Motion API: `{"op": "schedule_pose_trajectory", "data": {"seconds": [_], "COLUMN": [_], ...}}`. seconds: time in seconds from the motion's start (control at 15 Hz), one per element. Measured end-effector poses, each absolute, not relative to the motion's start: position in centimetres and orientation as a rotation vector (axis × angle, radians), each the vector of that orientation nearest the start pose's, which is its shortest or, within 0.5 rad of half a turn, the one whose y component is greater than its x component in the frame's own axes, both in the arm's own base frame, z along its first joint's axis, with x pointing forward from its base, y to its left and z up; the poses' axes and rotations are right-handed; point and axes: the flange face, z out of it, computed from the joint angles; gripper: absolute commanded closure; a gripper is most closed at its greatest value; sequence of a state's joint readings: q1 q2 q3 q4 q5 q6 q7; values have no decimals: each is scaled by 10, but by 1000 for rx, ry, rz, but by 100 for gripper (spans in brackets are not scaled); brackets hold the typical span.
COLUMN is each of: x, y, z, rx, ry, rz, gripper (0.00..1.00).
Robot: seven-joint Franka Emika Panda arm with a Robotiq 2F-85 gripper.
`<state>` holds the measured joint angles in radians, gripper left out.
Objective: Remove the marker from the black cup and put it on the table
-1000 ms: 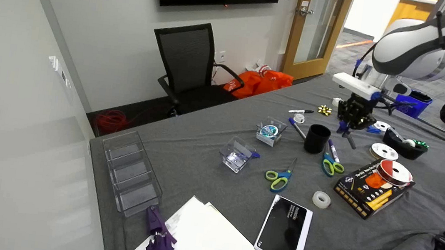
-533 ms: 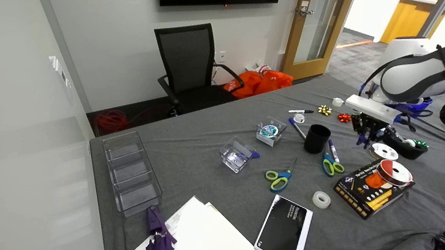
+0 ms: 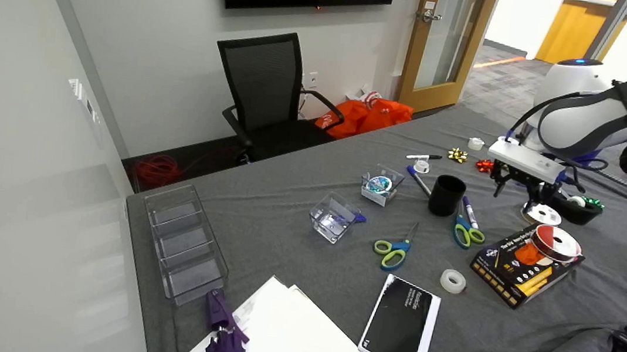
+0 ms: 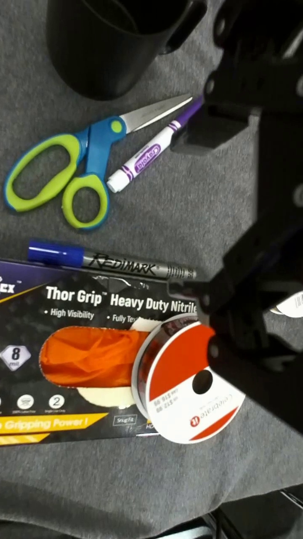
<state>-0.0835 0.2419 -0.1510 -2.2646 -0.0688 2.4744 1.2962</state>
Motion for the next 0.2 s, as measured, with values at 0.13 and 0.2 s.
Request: {"op": "schedule_pose_trajectory", "data": {"seconds": [0.13,0.2], "x": [521,522], "y": [-125,-125], "z": [253,254], "rx": [-2382,-2377], "ry": [2150,2140], "rz": [-32,-32], "gripper": [0,0]}}
